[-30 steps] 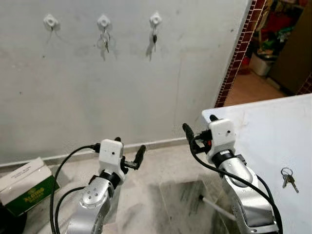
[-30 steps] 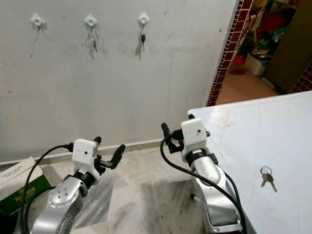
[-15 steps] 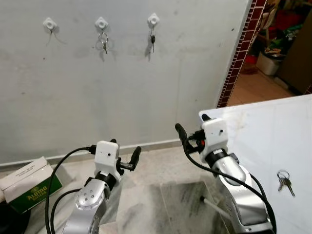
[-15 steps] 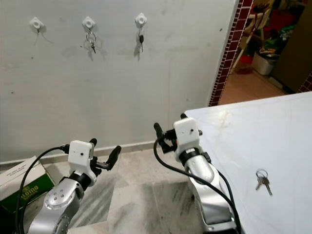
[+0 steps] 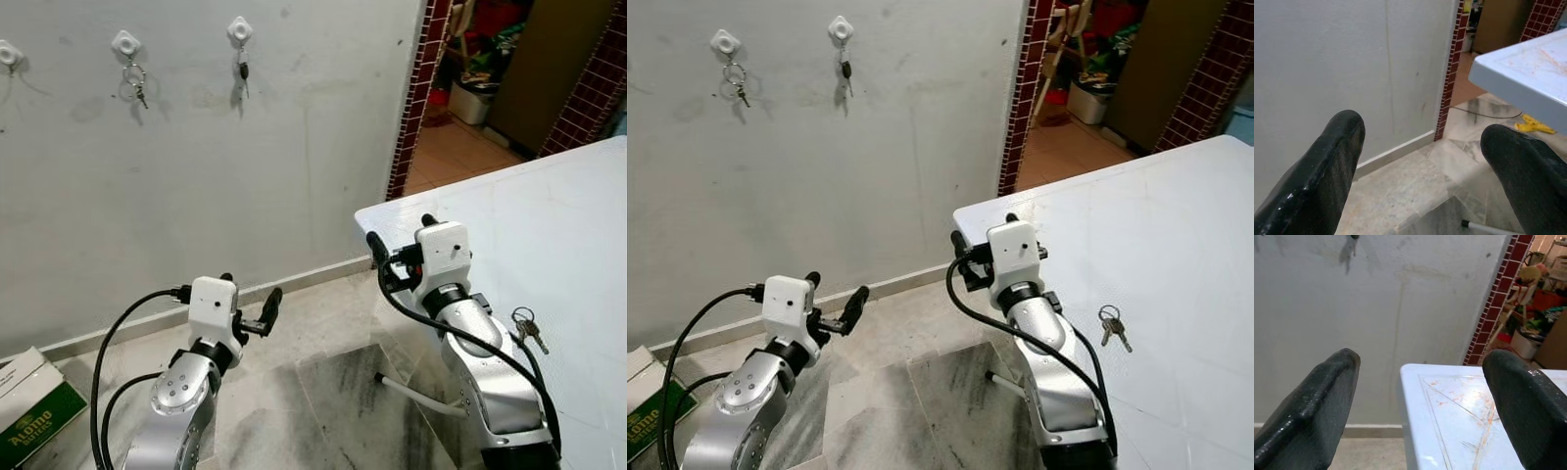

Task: Hang keys on a hook

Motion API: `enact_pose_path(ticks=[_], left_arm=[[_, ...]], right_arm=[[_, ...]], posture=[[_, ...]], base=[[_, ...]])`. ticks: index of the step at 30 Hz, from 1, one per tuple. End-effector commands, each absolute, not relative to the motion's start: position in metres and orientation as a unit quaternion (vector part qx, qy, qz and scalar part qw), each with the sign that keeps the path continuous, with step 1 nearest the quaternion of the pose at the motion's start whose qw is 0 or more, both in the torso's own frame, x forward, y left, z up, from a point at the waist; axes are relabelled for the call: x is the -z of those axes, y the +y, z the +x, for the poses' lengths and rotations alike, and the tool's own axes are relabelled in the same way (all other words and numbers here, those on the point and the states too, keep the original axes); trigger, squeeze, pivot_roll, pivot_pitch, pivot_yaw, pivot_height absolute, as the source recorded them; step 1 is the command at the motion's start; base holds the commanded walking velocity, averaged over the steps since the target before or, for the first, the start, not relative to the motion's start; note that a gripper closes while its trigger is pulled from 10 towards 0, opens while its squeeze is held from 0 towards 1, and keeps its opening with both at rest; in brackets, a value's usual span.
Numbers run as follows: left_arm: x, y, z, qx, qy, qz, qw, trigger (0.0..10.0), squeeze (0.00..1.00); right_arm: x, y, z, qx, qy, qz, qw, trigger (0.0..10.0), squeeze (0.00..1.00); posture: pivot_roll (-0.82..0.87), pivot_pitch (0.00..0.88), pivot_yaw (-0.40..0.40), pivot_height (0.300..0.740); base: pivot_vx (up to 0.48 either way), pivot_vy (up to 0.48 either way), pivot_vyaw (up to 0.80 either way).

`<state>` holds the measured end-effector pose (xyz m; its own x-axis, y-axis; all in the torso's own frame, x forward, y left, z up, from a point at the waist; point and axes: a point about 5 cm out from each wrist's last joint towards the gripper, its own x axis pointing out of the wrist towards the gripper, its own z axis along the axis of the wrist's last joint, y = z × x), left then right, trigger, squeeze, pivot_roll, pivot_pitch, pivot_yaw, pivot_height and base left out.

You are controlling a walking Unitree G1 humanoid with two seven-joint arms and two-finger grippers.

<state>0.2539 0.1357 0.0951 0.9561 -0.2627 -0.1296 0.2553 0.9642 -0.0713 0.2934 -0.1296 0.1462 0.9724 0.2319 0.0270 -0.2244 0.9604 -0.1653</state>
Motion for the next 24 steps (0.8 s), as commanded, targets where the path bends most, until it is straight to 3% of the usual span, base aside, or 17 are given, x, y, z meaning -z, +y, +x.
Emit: enact_pose_path(ticks=[1,12,24], left_arm=[[-0.0910,0.1387,0.2539,0.126,0.084,-0.028,0.988,10.0,0.00],[-0.0866,0.1327,0.2516,0.139,0.095,-0.034,0.985,10.0,0.00],[-0.0870,0.1308,0.2520,0.145,0.093,-0.036,0.984,10.0,0.00]], right_arm=[[-0.1476,-0.1298,0.2959,-0.112,-0.025,-0.082,0.990,10.0,0.00],[-0.1445,-0.1285,0.2951,-0.115,-0.017,-0.084,0.990,10.0,0.00],[-0.1399,-0.1277,0.2948,-0.114,-0.012,-0.088,0.989,10.0,0.00]], posture=[[0.05,0.000,0.016,0.740],[0.04,0.000,0.016,0.740],[0.03,0.000,0.016,0.740]], base=[[0.000,0.000,-0.80],[0.000,0.000,-0.71],[0.000,-0.286,0.00]])
